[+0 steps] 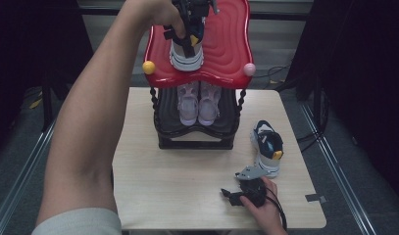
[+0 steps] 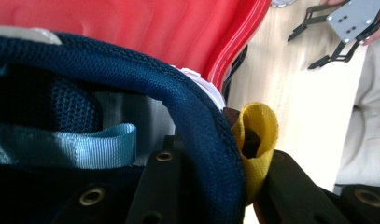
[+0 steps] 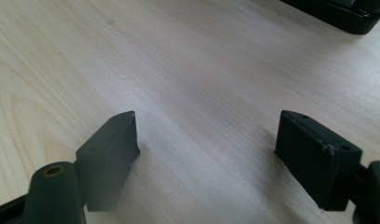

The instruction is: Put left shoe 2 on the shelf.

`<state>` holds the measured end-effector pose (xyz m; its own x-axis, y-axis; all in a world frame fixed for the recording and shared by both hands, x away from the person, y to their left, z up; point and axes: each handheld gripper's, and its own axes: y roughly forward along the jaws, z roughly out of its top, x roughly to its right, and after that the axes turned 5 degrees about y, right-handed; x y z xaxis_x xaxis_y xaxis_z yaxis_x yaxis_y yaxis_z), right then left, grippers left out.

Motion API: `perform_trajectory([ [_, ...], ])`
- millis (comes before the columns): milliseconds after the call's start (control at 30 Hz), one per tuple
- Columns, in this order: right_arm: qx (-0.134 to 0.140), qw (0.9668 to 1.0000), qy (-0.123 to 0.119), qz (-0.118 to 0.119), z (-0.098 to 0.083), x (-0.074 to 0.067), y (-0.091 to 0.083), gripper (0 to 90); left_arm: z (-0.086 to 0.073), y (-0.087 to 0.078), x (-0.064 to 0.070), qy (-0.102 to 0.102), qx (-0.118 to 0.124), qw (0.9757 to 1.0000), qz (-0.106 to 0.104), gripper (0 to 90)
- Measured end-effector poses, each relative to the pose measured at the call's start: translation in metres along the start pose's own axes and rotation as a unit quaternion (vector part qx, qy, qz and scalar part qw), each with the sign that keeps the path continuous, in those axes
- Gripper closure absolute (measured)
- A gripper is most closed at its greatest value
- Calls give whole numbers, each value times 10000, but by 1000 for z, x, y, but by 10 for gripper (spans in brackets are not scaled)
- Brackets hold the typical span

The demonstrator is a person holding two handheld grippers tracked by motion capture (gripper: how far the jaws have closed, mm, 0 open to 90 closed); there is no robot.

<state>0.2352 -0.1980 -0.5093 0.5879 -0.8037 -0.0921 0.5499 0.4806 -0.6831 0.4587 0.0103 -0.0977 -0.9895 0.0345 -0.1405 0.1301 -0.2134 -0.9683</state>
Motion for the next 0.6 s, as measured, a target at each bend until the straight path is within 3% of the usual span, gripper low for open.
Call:
perform_trajectory([
  [200, 0, 10000, 0, -1, 0, 0, 0, 206, 3, 8, -1, 109, -127, 9998, 102, 768],
  [367, -2, 10000, 0, -4, 0, 0, 0, 206, 0, 10, -1, 37, -46, 9998, 174, 767],
  [500, -1, 10000, -1, -5, 0, 0, 0, 206, -3, 12, 2, -147, 41, 9997, 200, 766],
  [600, 12, 10000, 3, -7, 0, 0, 0, 206, -5, 12, 2, -87, 28, 9997, 245, 766],
])
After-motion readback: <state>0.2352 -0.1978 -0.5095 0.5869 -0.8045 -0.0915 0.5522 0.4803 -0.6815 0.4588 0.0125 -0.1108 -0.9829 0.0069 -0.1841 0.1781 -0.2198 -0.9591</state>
